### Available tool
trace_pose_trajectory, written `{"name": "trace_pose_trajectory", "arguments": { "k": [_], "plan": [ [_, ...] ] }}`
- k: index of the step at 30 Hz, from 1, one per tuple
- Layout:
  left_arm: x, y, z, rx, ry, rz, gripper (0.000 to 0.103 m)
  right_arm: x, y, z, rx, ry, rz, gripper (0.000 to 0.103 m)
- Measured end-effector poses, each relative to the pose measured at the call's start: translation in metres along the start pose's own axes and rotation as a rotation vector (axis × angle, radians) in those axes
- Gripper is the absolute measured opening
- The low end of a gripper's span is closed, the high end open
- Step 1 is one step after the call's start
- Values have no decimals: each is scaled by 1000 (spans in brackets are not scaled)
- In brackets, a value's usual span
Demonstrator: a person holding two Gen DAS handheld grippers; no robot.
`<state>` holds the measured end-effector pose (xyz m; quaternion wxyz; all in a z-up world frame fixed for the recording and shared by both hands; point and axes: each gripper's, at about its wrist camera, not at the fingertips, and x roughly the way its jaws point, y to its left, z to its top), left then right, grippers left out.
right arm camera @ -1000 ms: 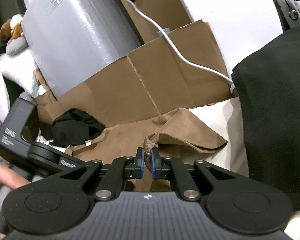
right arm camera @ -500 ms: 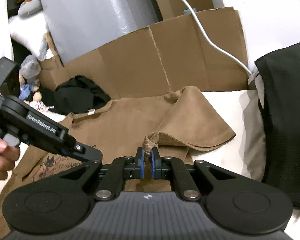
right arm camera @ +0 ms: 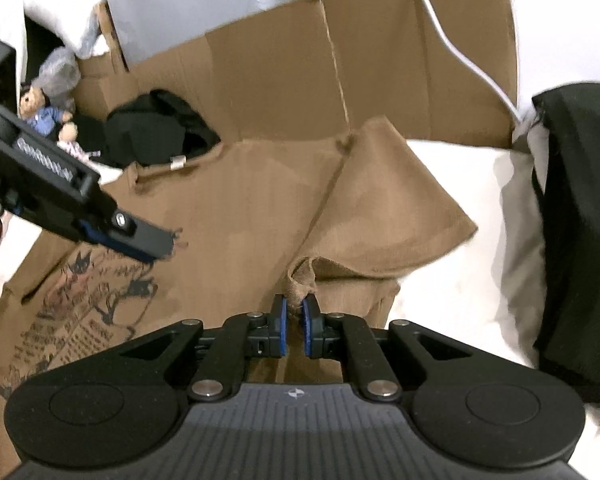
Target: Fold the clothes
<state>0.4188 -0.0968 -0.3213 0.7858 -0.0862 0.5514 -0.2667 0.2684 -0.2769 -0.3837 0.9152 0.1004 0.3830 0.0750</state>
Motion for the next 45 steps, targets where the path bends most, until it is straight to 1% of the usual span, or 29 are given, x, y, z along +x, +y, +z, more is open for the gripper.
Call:
{"name": "trace_pose_trajectory", "arguments": {
  "k": [2, 4, 6, 8, 14, 20, 27, 31, 33, 35, 36, 37, 41, 43, 45],
  "plan": [
    [-1, -3, 1, -3, -14, 3, 20, 0, -2, 0, 18, 12, 6, 13],
    [-2, -5, 3, 2, -24, 4, 20, -2, -4, 1, 36, 21, 19, 19],
    [-3, -7, 4, 7, -29, 7, 20, -4, -5, 0, 51, 23, 32, 31],
    [-4, -10, 5, 11, -36, 12, 21, -5, -6, -1, 60, 24, 37, 36],
    [0, -15, 5, 24, -33, 19, 21, -16, -16, 2, 90, -7, 26, 39],
    [4, -16, 6, 32, -31, 23, 21, -21, -35, 8, 155, -52, -4, 39],
    [23, -20, 6, 50, 4, -28, 22, -14, -49, 11, 193, -65, -60, 39],
    [36, -26, 8, 83, 11, -64, 28, -7, -55, 11, 205, -60, -82, 39],
    [38, -28, 9, 93, 7, -72, 29, -3, -61, 11, 231, -56, -86, 39],
    [43, -30, 12, 100, 1, -88, 29, -1, -65, 11, 255, -53, -83, 39],
    [45, -31, 13, 102, 1, -92, 29, 3, -72, 13, 316, -50, -54, 39],
    [46, -31, 14, 104, 2, -96, 29, 5, -76, 14, 341, -53, -35, 39],
    [51, -32, 15, 128, 1, -102, 29, 15, -81, 19, 353, -62, -39, 41],
    [52, -31, 15, 129, 1, -100, 29, 24, -89, 19, 409, -49, -16, 41],
    [56, -28, 16, 119, 2, -97, 29, 28, -90, 19, 416, -41, -21, 43]
  ]
}}
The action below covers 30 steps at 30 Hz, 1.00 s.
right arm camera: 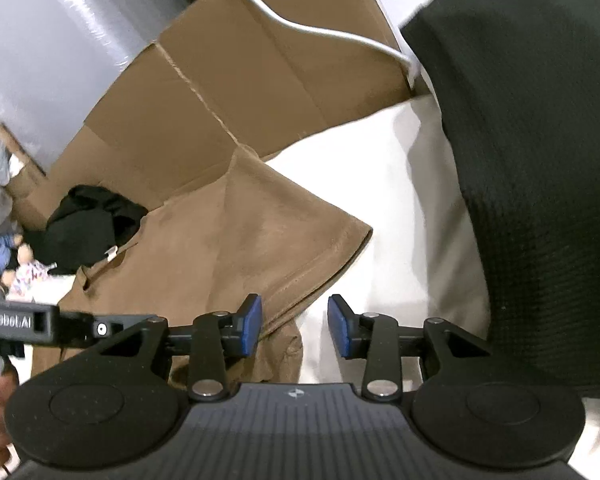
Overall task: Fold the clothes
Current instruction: 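Pinch the folded shirt edge again with the right tool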
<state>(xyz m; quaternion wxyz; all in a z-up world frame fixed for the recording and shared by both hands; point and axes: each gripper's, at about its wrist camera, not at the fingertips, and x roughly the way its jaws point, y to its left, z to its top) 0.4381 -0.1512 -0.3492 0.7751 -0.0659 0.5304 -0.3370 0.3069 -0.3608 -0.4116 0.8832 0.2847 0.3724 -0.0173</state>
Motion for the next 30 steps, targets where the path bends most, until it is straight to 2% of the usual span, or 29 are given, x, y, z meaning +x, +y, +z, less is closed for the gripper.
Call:
{"name": "trace_pose_trajectory", "arguments": {
  "k": [5, 10, 11, 15, 17, 21, 30],
  "plan": [
    [10, 7, 1, -29, 9, 6, 29, 9, -3, 0, 42, 15, 14, 53],
    [14, 6, 1, -21, 16, 7, 29, 15, -6, -1, 74, 17, 48, 52],
    [13, 6, 1, -21, 16, 8, 29, 16, -7, -1, 78, 16, 59, 49],
    [10, 8, -1, -26, 14, 16, 29, 18, -10, 0, 97, 22, 107, 20],
    [7, 10, -2, -31, 11, 19, 29, 16, -6, 0, 87, 14, 127, 14],
    [1, 15, -4, -70, -10, 10, 29, 6, 2, 4, 53, -18, 135, 8],
    [-15, 20, 1, -112, -71, -26, 29, -14, 36, 13, -83, -62, 113, 7]
  ]
}}
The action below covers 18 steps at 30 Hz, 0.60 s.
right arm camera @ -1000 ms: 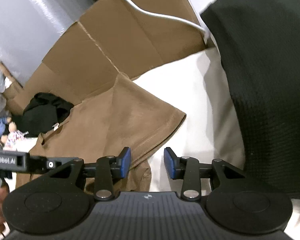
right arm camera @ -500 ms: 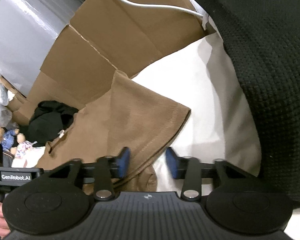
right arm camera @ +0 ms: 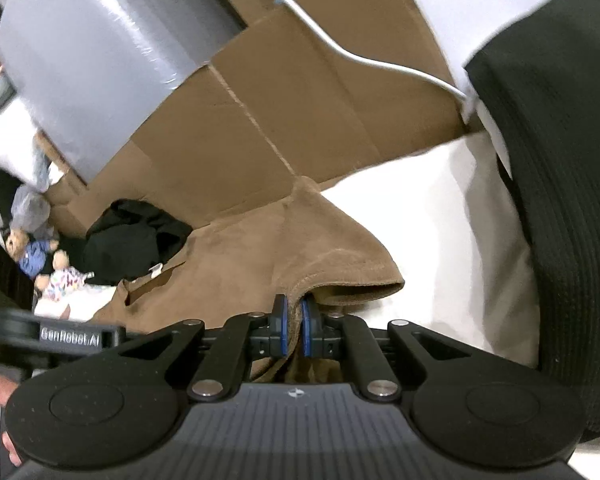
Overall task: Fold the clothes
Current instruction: 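Pinch the folded shirt edge again with the right tool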
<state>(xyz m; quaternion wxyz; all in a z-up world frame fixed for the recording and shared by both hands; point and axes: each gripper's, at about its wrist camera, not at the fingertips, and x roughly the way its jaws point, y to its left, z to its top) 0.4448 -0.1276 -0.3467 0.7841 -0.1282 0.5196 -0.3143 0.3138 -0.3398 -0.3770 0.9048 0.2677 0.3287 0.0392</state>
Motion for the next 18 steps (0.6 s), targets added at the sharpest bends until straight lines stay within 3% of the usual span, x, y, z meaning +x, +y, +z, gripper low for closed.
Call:
{"name": "trace_pose_trajectory", "arguments": {
  "k": [18],
  "plan": [
    [-40, 48, 11, -165, -125, -21, 29, 23, 84, 3, -287, 73, -88, 7]
  ]
}}
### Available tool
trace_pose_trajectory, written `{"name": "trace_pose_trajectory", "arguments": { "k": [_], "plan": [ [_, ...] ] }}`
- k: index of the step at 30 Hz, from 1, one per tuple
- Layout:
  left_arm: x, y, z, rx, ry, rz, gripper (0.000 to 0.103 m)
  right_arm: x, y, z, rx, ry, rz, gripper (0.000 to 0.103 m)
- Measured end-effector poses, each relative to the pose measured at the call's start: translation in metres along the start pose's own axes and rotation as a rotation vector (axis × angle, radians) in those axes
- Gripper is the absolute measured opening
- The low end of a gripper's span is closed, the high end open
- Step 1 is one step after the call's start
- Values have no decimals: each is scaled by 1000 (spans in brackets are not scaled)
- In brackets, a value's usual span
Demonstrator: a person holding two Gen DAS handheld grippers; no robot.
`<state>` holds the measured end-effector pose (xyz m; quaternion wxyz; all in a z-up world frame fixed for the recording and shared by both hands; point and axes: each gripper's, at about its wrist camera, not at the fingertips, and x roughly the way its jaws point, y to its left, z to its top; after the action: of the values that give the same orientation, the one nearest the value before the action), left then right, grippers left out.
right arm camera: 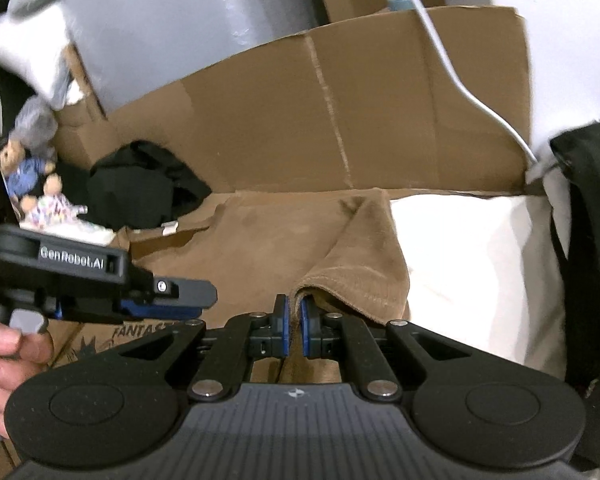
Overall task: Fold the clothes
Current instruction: 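Pinch the folded shirt edge again with the right tool, then lay the folded side flat and open the right tool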
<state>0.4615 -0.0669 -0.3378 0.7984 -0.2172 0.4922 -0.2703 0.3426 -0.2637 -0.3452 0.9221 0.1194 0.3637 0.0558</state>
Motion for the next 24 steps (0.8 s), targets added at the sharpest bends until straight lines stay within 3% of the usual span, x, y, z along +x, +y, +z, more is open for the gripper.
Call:
{"name": "trace_pose_trajectory", "arguments": {
  "k": [8, 10, 12, 14, 24],
  "plan": [
    [-18, 13, 0, -17, -24, 9, 29, 7, 25, -6, -57, 43, -4, 13],
    [-21, 16, -1, -22, -29, 14, 29, 5, 30, -8, -68, 49, 8, 17],
    [-23, 17, -1, -24, -32, 16, 30, 3, 36, -11, -83, 50, 21, 29],
    [-25, 18, -2, -24, -33, 18, 30, -1, 41, -12, -100, 41, 31, 35],
    [-28, 14, -5, 2, -28, 30, 30, -23, 39, -19, -128, 26, 45, 37]
  ]
}}
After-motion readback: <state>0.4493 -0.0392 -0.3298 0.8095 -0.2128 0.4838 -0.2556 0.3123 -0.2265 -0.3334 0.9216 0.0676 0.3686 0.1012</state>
